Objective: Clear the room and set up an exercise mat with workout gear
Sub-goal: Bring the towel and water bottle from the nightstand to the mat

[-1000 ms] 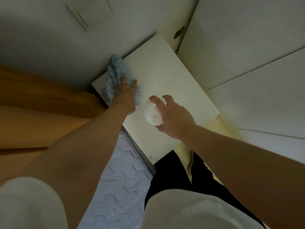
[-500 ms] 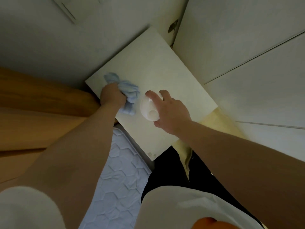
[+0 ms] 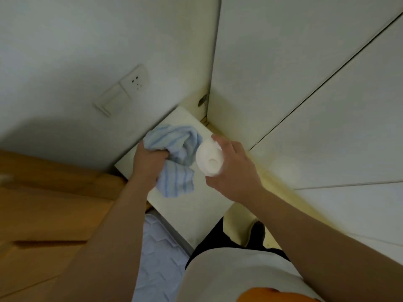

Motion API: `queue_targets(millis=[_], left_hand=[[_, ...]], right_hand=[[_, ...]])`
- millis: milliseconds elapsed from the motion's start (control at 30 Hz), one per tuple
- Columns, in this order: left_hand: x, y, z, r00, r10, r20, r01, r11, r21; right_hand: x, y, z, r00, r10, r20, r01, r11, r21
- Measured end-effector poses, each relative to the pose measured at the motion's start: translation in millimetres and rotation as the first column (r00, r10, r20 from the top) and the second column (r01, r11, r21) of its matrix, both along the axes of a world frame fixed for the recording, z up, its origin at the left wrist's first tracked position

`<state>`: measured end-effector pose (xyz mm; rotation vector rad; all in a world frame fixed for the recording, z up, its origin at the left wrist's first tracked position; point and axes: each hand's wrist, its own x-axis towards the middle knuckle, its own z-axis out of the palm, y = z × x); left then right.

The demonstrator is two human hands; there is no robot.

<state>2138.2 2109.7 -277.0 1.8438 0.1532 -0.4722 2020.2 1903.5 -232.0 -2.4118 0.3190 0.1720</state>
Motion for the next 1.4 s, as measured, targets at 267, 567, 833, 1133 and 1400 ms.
queue_targets(millis=[267, 567, 833, 1133, 1400], left_hand=[[9, -78, 94, 0.968, -0.244, 0.055, 0.250, 0.949, -0.194], [-3, -193, 202, 0.859, -0.392, 0.330, 0.433, 0.899, -0.060], [-32, -250, 266, 0.701, -0.439, 0.562, 0.517, 0.855, 0.023], [-104, -325, 330, 0.526, -0.471, 0.708, 0.629, 0.776, 0.049], [-214, -397, 370, 0.443, -0.497, 0.746, 0.763, 0.647, -0.021]], right_hand=[[2, -59, 89, 0.877, -0.352, 0.328, 0.282, 0.928, 0.242], [-31, -124, 177, 0.620, -0.542, 0.567, 0.336, 0.837, 0.432], [-69, -153, 250, 0.419, -0.622, 0.662, 0.364, 0.783, 0.505], [-157, -199, 303, 0.252, -0.614, 0.748, 0.383, 0.773, 0.505], [-276, -238, 334, 0.094, -0.608, 0.788, 0.564, 0.685, 0.461]])
